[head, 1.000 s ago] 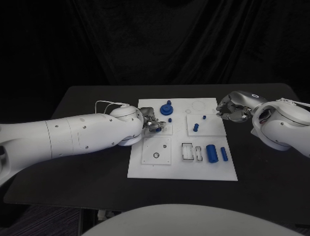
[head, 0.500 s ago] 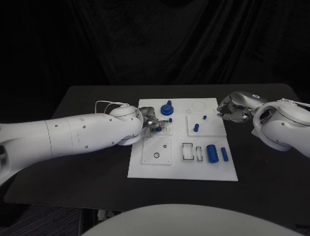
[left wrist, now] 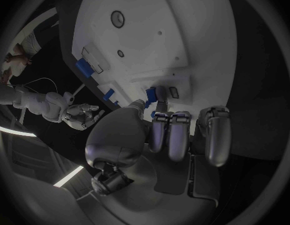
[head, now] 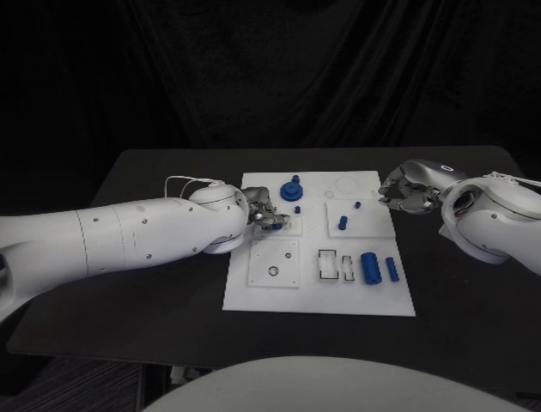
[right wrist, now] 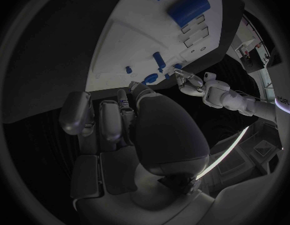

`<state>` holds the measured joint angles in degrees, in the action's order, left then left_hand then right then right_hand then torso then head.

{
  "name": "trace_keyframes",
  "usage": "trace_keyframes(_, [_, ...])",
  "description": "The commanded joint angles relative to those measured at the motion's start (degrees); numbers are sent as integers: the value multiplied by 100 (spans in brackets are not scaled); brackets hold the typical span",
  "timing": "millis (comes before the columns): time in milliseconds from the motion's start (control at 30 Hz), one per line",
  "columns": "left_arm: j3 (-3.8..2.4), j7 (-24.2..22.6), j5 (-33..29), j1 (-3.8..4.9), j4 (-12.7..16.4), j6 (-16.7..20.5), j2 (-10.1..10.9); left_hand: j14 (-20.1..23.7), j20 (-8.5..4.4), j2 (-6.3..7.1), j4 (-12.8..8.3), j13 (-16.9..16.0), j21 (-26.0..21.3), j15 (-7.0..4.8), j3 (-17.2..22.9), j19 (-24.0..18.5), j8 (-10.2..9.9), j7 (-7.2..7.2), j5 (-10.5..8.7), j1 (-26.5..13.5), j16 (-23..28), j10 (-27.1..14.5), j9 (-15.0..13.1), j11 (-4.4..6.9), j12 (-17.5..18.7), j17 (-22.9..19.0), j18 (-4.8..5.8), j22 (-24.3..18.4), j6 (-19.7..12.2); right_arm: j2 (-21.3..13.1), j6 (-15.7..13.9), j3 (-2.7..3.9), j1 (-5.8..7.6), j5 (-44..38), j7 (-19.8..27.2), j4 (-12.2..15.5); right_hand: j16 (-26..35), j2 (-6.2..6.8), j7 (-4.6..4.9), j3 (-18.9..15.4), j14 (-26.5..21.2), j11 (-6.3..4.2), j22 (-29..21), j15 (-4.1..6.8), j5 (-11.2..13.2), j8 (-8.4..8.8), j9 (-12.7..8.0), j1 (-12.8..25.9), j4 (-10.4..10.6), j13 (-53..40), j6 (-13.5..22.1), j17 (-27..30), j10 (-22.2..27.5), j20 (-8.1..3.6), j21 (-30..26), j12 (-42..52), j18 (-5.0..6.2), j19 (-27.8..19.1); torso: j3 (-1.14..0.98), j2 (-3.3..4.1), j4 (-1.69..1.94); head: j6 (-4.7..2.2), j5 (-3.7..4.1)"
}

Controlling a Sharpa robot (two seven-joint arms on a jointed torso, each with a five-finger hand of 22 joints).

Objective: Assemble the parts on the task board

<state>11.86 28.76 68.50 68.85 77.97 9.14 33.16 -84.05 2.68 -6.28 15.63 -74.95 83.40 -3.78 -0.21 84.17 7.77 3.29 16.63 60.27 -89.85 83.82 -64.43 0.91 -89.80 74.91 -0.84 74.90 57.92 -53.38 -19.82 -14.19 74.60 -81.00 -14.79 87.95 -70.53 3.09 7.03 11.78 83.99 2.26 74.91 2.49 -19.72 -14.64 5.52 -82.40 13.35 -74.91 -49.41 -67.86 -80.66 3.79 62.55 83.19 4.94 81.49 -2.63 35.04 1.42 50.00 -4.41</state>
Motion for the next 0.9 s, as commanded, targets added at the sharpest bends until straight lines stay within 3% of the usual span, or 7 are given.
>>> trace_keyframes(33, [26,-17,-32,-49,12,-216,2,-595,6,2,-48,-1505,-27,2,6,212,22,-26,92,88,-15,618,-25,6,-20,1509,-83,1290,-3,-3,31,3,-14,-4,-77,0,20,-30,12,37,136,-9,298,-31,-35,-37,-8,0,1,-301,-40,5,35,3,-21,-39,90,-37,-2,-2,-3,0,-1])
trace_keyframes(733, [26,10,-32,-54,-16,-254,-12,-595,-17,-19,-81,-1505,1,-25,89,229,121,-69,160,322,-15,618,-105,41,-20,1509,-77,1299,58,1,46,3,-14,-1,-82,2,20,-30,12,37,136,-9,298,-31,-35,-37,-8,0,1,-301,-40,5,35,3,-21,-39,90,-37,-5,1,-4,0,-14])
trace_keyframes(900, [26,-26,-32,-55,-27,-210,-17,-595,-21,-55,-10,-1505,-16,-24,110,221,99,-47,58,332,-15,618,-104,31,-20,1509,-80,1294,-11,-6,51,3,-14,0,-86,8,20,-30,12,37,136,-9,298,-31,-35,-37,-8,0,1,-301,-40,5,35,3,-21,-39,90,-37,-5,2,-2,0,-12])
